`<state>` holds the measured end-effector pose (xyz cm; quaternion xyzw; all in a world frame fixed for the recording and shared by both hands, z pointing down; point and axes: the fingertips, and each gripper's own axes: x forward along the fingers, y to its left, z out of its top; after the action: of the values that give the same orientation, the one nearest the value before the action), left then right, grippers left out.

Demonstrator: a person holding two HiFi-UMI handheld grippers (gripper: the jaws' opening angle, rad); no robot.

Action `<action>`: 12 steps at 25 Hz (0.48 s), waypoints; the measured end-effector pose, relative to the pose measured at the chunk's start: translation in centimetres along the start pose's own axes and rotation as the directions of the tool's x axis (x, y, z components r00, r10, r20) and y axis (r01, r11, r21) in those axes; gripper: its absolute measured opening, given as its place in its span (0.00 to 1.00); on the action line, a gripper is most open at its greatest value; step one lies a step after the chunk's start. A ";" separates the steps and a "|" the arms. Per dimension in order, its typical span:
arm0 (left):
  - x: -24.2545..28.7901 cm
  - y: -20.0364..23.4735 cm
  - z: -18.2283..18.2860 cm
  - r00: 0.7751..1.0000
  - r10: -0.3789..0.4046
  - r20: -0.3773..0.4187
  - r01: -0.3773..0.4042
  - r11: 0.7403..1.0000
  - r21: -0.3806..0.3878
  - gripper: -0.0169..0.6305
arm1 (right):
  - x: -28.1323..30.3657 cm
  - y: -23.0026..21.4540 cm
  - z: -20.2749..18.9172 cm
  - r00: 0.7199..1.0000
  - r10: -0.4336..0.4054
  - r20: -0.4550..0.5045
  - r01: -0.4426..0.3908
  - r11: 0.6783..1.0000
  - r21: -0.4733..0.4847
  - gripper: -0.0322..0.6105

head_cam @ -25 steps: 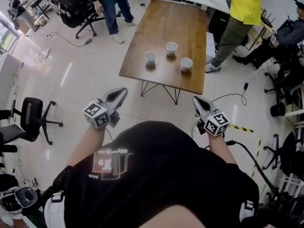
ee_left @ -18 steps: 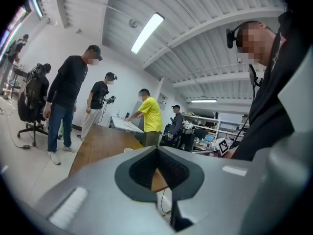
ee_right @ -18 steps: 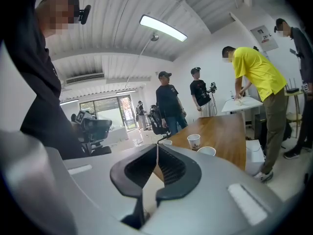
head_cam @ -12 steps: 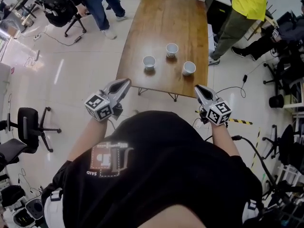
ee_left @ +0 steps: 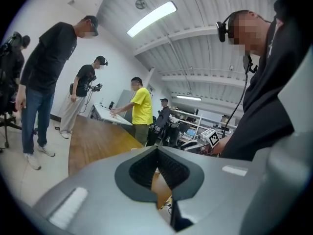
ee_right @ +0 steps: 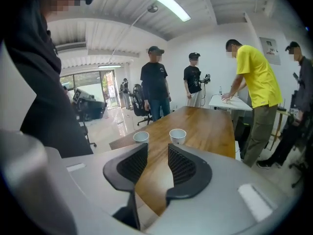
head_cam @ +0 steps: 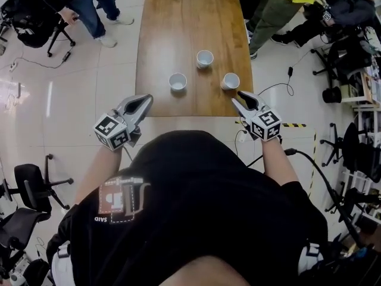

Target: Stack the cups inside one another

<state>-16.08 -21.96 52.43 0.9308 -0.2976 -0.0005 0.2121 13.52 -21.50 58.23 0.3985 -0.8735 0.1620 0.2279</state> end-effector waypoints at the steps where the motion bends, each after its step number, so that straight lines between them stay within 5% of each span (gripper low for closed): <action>1: 0.3 0.0 -0.1 1.000 0.011 -0.002 -0.011 1.000 -0.006 0.02 | 0.4 -0.7 -0.5 1.000 0.002 -0.030 -0.004 0.999 -0.046 0.28; 6: 2.7 -0.8 0.0 0.996 0.093 0.005 -0.093 0.995 -0.026 0.02 | 3.1 -4.4 -2.7 0.982 0.028 -0.185 -0.084 0.951 -0.299 0.32; 12: 4.5 -0.9 -0.1 0.983 0.184 0.010 -0.183 0.982 -0.048 0.02 | 6.8 -6.1 -7.2 0.912 0.079 -0.403 -0.306 0.786 -0.538 0.32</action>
<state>-11.83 -23.77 52.71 0.8941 -0.3835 0.0054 0.2310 16.21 -26.19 68.46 0.1786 -0.8599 -0.0247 0.4776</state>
